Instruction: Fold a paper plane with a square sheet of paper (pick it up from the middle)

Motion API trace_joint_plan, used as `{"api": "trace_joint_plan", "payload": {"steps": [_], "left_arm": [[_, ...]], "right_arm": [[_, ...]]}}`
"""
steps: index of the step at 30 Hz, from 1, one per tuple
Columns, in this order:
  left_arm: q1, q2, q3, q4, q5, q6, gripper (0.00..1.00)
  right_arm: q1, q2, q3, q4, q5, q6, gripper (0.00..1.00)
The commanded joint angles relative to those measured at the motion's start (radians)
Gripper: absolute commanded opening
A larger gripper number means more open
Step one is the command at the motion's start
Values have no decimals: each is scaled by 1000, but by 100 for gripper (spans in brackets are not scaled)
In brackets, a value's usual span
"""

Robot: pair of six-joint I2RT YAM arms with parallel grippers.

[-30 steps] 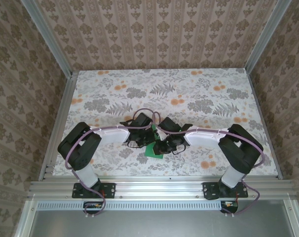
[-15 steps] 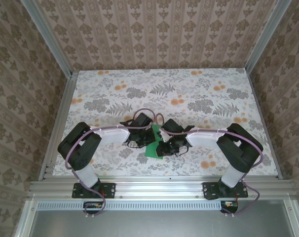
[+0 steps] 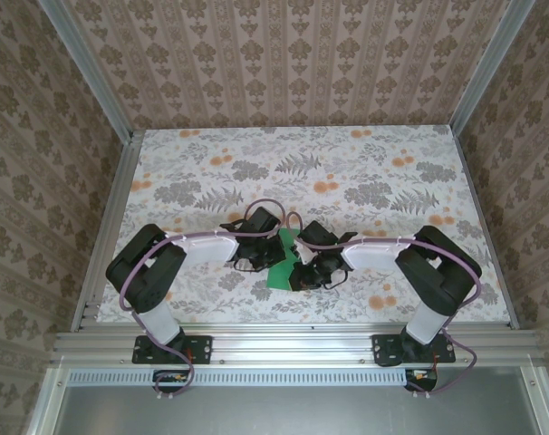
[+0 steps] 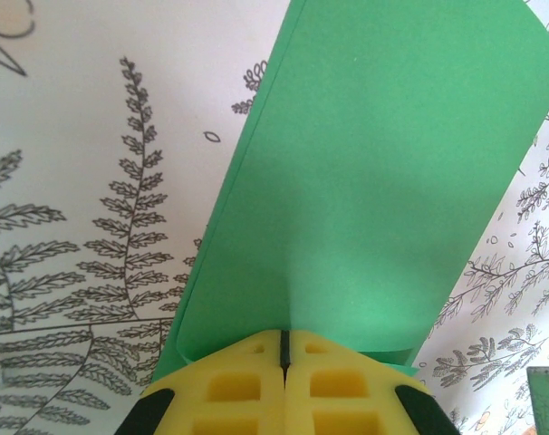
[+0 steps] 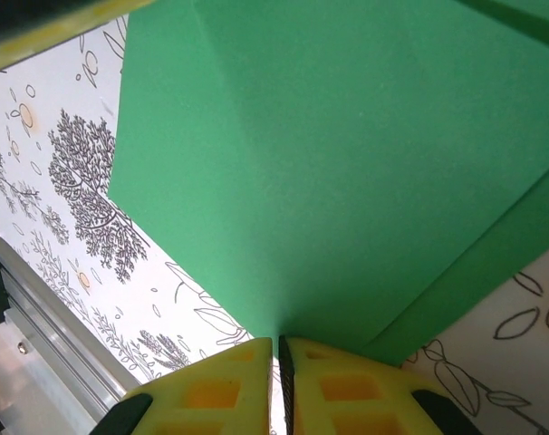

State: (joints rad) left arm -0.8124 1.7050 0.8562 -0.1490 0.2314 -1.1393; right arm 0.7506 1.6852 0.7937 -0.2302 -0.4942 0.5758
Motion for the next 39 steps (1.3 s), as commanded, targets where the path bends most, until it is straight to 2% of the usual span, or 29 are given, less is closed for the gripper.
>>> {"api": "trace_joint_plan", "payload": {"steps": [1, 7, 14, 20, 24, 28, 32, 35, 39], "left_arm": [[-5, 48, -19, -125, -27, 24, 0], [-7, 50, -10, -124, -24, 27, 0], [-8, 39, -1, -127, -24, 34, 0], [-3, 24, 14, -139, -27, 51, 1], [11, -19, 36, -141, -10, 69, 8], [10, -75, 113, -233, -13, 118, 14], [8, -149, 85, -239, -19, 95, 18], [-2, -187, 43, -201, -7, 56, 17], [-31, -175, 35, -188, 11, 42, 9]], "right_arm": [[-1, -54, 1, -75, 11, -3, 15], [-10, -57, 19, 43, -81, 53, 15], [-31, 65, -12, 55, -10, 59, 14], [-55, 73, -101, 134, -45, 101, 12], [-59, 82, -130, 186, -61, 137, 10], [-60, 81, -140, 219, -61, 160, 10], [-60, 81, -134, 208, -52, 162, 9], [-60, 80, -133, 206, -51, 161, 9], [-60, 77, -126, 204, -52, 164, 9]]}}
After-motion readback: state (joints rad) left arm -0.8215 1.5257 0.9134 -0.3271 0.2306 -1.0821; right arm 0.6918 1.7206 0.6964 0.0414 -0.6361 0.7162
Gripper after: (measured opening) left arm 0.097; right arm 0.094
